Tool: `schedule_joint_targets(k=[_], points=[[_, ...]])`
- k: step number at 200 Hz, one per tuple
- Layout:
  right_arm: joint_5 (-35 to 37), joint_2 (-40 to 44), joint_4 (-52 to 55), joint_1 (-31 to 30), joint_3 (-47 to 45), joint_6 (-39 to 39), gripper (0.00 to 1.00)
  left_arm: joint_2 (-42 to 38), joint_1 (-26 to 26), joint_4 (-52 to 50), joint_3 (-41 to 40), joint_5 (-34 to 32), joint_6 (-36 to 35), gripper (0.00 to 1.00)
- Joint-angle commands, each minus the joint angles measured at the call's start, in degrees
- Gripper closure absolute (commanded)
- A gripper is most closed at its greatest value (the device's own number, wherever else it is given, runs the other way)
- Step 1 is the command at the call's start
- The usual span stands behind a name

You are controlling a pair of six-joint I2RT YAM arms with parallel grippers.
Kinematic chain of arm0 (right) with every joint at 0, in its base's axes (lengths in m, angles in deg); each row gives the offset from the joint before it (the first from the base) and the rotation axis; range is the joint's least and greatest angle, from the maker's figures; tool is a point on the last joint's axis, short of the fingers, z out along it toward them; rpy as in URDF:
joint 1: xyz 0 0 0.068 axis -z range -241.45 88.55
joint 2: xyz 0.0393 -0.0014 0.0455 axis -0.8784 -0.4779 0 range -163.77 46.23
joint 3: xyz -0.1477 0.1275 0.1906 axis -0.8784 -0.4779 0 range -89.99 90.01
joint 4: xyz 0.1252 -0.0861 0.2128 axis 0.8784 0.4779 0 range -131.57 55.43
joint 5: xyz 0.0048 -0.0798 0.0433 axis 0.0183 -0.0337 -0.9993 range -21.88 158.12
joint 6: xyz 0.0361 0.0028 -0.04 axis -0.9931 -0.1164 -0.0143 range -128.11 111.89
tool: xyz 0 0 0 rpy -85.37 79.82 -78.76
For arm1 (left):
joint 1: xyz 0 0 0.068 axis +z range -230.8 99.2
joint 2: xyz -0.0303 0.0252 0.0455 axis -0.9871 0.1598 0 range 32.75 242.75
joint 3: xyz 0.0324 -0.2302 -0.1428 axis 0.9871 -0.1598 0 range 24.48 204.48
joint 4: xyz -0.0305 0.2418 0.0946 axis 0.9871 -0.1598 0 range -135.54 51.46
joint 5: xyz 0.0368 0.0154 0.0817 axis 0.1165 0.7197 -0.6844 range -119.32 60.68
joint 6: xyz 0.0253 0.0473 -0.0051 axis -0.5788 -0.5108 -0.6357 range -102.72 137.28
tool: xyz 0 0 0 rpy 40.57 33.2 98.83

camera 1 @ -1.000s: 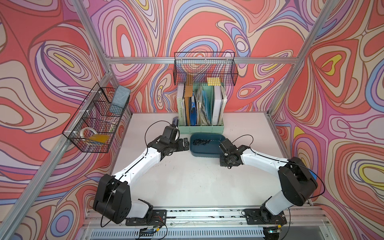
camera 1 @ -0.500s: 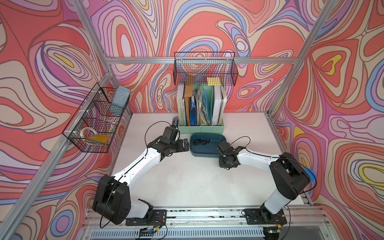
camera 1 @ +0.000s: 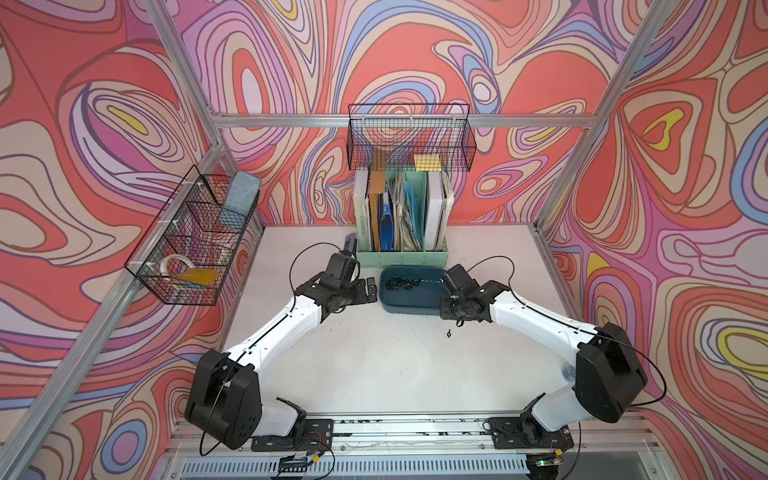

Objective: Take out the wing nut from the storage box
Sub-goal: Pick up the wing nut from the storage box.

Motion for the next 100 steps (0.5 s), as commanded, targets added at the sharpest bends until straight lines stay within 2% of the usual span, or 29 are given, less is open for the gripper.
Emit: schedule_joint_targets(k=[1, 58, 100], points=[[-1.4, -4.0, 0.7, -0.3, 5.7, 0.3, 0.54, -2.4, -0.2, 2.0, -2.2, -0.3, 1.1, 0.01], [-6.1, -19.5, -3.1, -0.3, 18.3, -5.6, 0.58, -3.0, -0.2, 1.7, -2.7, 2.5, 3.6, 0.01], [-3.7, -27.9, -3.5, -0.2, 24.5, -8.9, 0.63, -4.4, -0.2, 1.9, -4.3, 4.2, 3.8, 0.01]])
